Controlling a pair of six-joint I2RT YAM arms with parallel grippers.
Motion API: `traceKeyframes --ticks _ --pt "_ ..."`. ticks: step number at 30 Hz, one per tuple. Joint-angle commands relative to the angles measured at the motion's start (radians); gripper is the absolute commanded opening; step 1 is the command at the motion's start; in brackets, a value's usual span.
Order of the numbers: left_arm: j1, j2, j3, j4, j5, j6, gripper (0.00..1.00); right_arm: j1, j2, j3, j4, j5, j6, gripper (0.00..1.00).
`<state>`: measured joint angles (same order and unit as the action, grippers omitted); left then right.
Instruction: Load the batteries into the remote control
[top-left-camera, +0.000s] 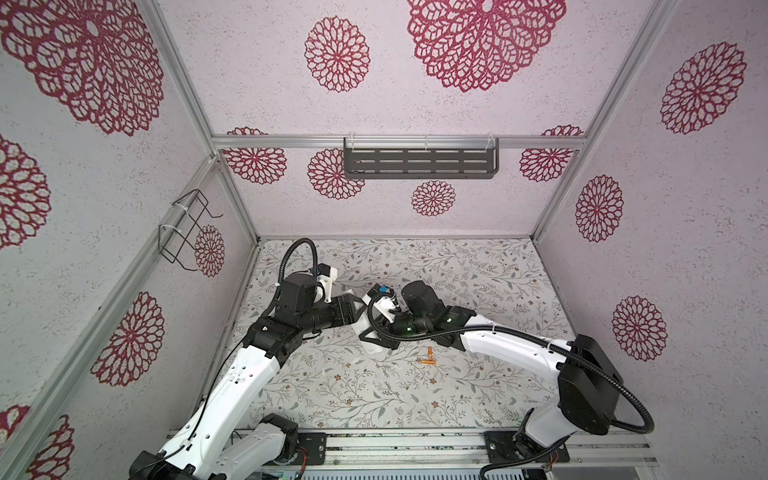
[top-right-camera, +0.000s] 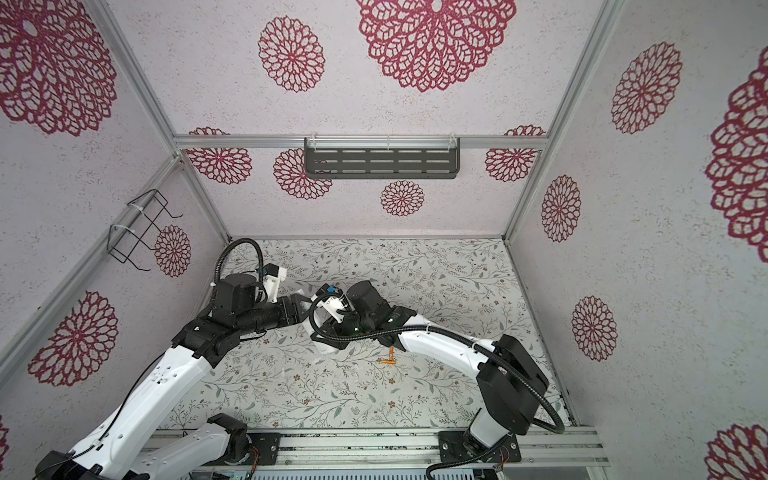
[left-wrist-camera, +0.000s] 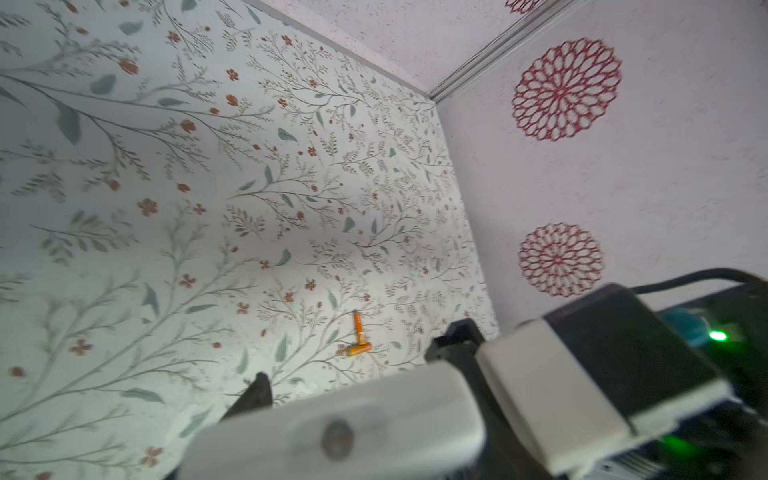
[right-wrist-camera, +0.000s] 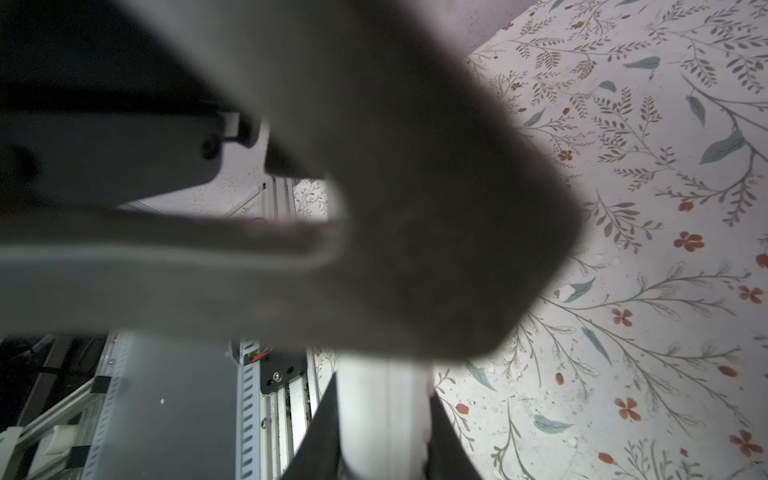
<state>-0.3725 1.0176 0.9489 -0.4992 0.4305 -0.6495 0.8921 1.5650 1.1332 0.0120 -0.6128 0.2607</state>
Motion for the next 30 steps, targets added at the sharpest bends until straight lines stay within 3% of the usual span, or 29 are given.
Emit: traceKeyframes --ticks 1,12,19,22,25,30 --pt "0.001 -0.055 -0.013 0.133 0.090 0.060 0.97 -0.030 -0.069 -0.001 0.032 -0.161 0.056 0.00" --pt "0.027 -0.103 -0.132 0.442 0.368 0.055 0.97 -0.094 -0.149 -0.033 0.097 -0.502 0.182 0.00" --pt "0.027 -0.099 -0.170 0.639 0.536 -0.023 0.99 -0.122 -0.168 -0.125 0.422 -0.630 0.440 0.00" --pt "0.027 -0.091 -0.167 0.631 0.566 -0.026 0.87 -0.141 -0.162 -0.152 0.529 -0.645 0.539 0.00" --pt "0.025 -0.088 -0.162 0.598 0.570 -0.012 0.71 -0.151 -0.149 -0.150 0.542 -0.655 0.561 0.00" --pt "0.026 -0.083 -0.147 0.541 0.551 0.018 0.55 -0.151 -0.136 -0.138 0.581 -0.681 0.595 0.01"
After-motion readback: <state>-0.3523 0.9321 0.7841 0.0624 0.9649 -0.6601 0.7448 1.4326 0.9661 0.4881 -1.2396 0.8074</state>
